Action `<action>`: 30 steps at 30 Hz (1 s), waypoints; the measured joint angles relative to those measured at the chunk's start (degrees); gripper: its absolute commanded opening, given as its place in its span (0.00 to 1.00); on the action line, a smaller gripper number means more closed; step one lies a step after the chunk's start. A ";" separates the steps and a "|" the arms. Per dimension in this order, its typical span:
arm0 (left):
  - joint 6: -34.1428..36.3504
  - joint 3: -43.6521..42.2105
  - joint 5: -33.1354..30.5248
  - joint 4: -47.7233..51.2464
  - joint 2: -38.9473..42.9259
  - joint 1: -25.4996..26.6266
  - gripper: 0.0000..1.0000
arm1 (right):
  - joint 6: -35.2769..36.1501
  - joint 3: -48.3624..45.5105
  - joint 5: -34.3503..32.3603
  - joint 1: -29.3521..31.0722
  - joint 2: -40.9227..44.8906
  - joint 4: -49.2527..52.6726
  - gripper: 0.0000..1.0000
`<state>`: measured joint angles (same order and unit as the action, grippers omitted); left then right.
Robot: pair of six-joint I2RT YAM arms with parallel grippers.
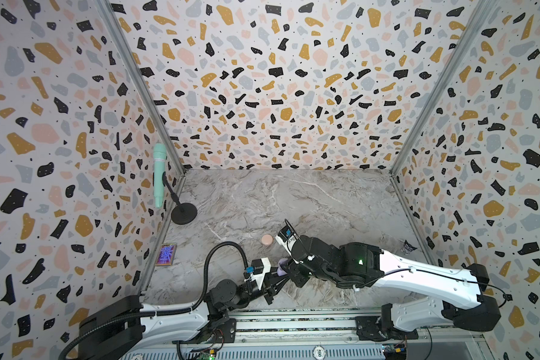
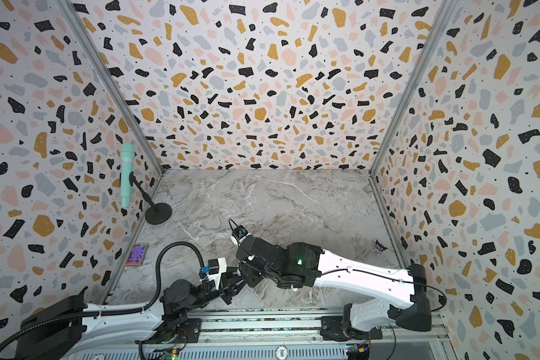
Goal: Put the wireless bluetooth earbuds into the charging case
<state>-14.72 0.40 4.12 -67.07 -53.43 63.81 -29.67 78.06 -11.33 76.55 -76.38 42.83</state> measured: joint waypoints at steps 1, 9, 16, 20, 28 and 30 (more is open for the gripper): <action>0.02 0.00 0.02 0.02 0.00 0.00 0.00 | -0.02 -0.04 0.15 0.00 0.00 -0.02 0.35; 0.15 0.00 0.13 0.00 0.00 0.00 0.00 | -0.07 -0.13 0.90 0.00 -0.28 -0.07 0.31; 0.15 0.00 0.15 0.13 0.00 0.00 0.00 | -0.68 -0.72 1.86 -0.76 -0.52 -0.48 0.27; 0.15 0.00 0.07 0.24 0.00 0.00 0.00 | -1.09 -0.87 3.06 -1.68 -0.52 -0.48 0.27; 0.22 0.00 0.09 0.87 0.00 0.00 0.00 | -1.40 -1.62 5.03 -2.62 -0.48 -1.22 0.22; 0.22 0.00 0.11 1.33 0.00 0.00 0.00 | -1.38 -2.10 5.86 -3.13 -0.48 -1.68 0.21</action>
<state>-14.50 0.40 4.23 -65.73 -53.43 63.81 -31.05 75.96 -5.48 73.43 -76.86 41.15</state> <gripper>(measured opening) 0.239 0.220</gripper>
